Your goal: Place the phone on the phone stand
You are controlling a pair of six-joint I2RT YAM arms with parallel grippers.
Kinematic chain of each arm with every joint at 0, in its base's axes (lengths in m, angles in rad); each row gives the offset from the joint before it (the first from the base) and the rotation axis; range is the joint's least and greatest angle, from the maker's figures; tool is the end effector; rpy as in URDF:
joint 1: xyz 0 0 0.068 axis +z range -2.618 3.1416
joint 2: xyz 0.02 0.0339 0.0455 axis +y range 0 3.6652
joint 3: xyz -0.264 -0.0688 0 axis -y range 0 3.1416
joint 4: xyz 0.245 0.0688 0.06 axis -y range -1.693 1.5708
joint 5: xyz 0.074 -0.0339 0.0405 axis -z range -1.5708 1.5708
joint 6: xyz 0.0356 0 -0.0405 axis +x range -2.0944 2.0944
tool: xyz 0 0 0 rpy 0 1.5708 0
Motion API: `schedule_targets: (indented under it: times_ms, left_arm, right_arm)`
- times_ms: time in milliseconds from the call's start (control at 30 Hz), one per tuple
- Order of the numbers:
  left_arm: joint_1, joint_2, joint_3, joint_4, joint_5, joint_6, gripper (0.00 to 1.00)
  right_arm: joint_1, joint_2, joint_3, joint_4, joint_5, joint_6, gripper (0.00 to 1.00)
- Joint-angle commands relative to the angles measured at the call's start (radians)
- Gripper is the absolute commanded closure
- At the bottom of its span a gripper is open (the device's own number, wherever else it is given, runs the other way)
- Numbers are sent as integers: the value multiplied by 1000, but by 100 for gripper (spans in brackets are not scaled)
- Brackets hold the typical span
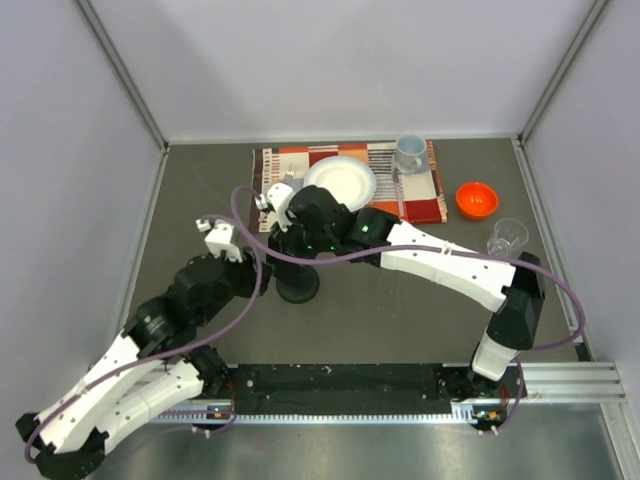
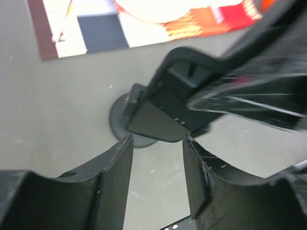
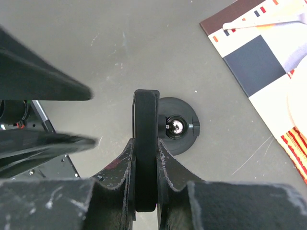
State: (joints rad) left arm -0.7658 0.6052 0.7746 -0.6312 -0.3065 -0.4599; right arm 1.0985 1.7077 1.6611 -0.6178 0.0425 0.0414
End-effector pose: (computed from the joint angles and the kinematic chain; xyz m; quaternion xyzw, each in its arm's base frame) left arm 0.1018 -0.0830 0.3160 0.0486 0.8426 -0.1931 0.5003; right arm 0.1787 0.3465 0.3560 -0.4452 0.7809 0.2201 0.3789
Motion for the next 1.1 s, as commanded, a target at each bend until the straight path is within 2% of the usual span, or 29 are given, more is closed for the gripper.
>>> schedule_targets:
  times_ms: [0, 100, 200, 233, 467, 667, 800, 1000, 1067]
  left_arm:
    - [-7, -74, 72, 61, 72, -37, 48]
    - [-6, -93, 100, 8, 63, -31, 48]
    - [-6, -130, 106, -5, 3, 18, 43]
    - [-7, -131, 107, -5, -6, 32, 39]
    - [-7, -140, 86, 42, -34, 75, 37]
    - [-6, -208, -1, 171, 6, 85, 35]
    - [-6, -205, -8, 177, 43, 86, 35]
    - [-6, -231, -1, 143, 49, 72, 36]
    - [-6, -240, -6, 146, 53, 64, 36]
  right_arm:
    - [-66, 92, -81, -155, 128, -97, 100]
    - [-72, 83, -96, -138, 103, -118, 100]
    - [-87, 66, -101, -128, 53, -130, 100]
    - [-92, 60, -103, -125, 1, -147, 100]
    - [-129, 24, -132, -146, -114, -257, 100]
    - [-201, -49, -173, -154, -409, -400, 100]
    - [-230, -14, -77, -249, -637, -503, 100]
    - [-264, 98, 61, -416, -739, -597, 100]
    - [-272, 90, 81, -421, -716, -615, 100]
